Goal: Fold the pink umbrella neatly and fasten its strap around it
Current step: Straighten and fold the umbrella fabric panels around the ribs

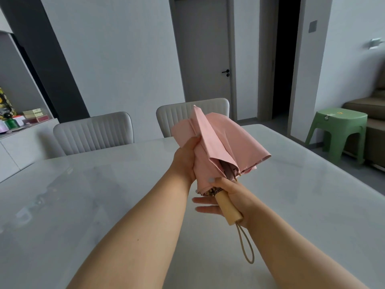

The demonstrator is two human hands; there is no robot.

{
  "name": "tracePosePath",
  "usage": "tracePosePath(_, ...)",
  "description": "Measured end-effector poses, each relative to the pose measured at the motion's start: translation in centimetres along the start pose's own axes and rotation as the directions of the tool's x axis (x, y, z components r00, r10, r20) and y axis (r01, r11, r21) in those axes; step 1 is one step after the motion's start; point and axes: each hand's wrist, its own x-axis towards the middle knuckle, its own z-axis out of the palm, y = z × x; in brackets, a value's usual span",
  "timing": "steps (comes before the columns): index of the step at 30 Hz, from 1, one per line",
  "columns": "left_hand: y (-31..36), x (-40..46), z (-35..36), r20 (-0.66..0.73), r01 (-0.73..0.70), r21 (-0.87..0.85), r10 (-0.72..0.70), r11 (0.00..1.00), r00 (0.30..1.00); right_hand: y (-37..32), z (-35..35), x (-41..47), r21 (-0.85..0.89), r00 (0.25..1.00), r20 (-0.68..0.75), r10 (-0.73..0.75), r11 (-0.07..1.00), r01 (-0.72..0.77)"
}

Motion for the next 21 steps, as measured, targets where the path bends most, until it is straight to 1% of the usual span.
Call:
tracePosePath(1,0.0,-0.1,0.2,0.006,-0.005,0.004,0.005,1.000,1.000,-0.1,0.1,-0.2,0.046,1.000,0.029,0.006,0.999,-0.007)
tracePosePath(6,0.5,-0.6,0.4,-0.010,-0.022,0.066,0.023,0.998,1.000,-0.5,0.2,-0.8,-0.026,0.993,0.039,-0.115,0.993,0.116)
tracePosePath(11,1.8,-1.0,0.4,0.001,-0.028,0.174,0.028,0.984,1.000,-0.8,0.5,-1.1,-0.020,0.988,0.037,-0.153,0.988,0.153)
tracePosePath(13,3.0,-1.1,0.5,-0.009,-0.060,0.181,0.063,0.982,0.998,-0.9,0.5,-1.2,-0.021,0.986,0.032,-0.161,0.987,0.161)
tracePosePath(16,5.2,-0.8,0.5,-0.110,-0.142,0.254,0.175,0.957,0.978,-0.9,0.4,-1.3,-0.029,0.984,0.034,-0.177,0.984,0.178)
tracePosePath(18,7.0,-0.8,0.6,-0.195,-0.183,0.401,0.279,0.898,0.940,-0.9,0.4,-1.2,-0.039,0.982,0.038,-0.184,0.982,0.185)
tracePosePath(20,9.0,-0.8,1.0,-0.208,-0.213,0.574,0.393,0.791,0.896,-0.8,0.3,-1.2,-0.049,0.981,0.039,-0.188,0.981,0.189)
tracePosePath(21,9.9,-0.8,1.4,-0.183,-0.236,0.639,0.443,0.732,0.878,-0.8,0.3,-1.2,-0.055,0.981,0.038,-0.188,0.980,0.190)
